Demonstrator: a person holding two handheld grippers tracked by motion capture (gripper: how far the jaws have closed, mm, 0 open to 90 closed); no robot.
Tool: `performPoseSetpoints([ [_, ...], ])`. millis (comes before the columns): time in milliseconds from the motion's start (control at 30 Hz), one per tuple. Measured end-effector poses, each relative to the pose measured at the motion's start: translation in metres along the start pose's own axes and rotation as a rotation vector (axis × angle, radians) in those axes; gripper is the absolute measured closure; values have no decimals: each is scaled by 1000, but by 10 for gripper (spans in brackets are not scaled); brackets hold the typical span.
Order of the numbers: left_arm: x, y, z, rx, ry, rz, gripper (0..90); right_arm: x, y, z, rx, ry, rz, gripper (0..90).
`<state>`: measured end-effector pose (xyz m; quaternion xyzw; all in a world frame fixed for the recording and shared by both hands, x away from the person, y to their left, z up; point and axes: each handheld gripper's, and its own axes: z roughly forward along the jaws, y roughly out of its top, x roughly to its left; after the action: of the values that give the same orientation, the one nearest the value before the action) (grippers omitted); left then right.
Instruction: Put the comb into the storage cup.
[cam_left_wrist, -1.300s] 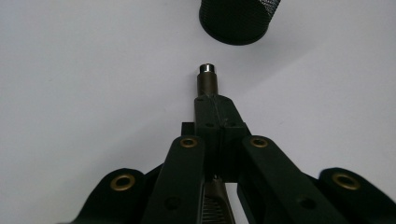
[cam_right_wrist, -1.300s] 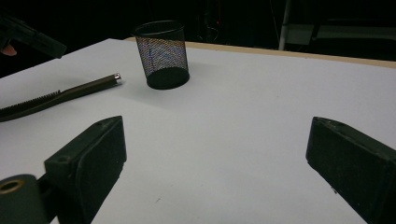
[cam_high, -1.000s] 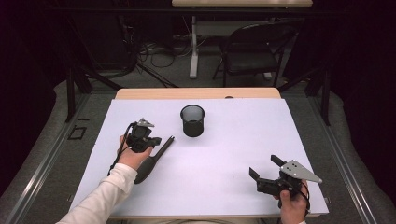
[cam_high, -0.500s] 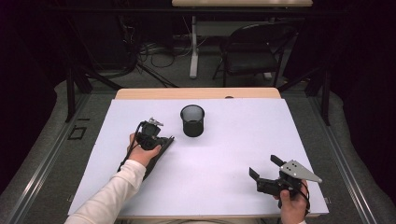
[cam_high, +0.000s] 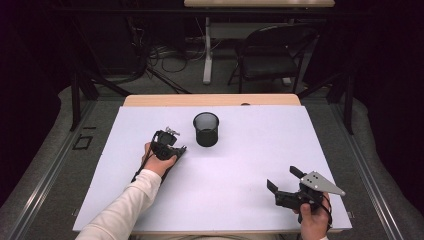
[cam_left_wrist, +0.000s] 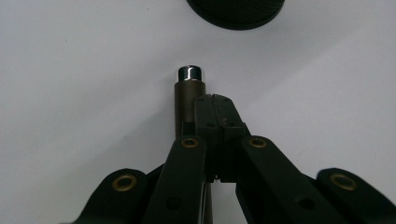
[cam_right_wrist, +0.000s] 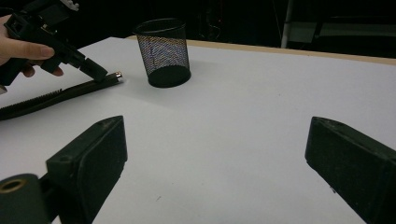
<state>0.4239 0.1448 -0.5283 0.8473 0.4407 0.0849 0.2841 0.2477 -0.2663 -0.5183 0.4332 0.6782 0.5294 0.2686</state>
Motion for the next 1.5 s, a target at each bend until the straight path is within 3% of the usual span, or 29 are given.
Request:
performPoseSetpoints([
  [467,5,1,6,19,21,-15,900,0,0,0,3,3,0,55],
  [1500,30,-12,-6,43,65,-63,900,1,0,1,2,9,2,69],
])
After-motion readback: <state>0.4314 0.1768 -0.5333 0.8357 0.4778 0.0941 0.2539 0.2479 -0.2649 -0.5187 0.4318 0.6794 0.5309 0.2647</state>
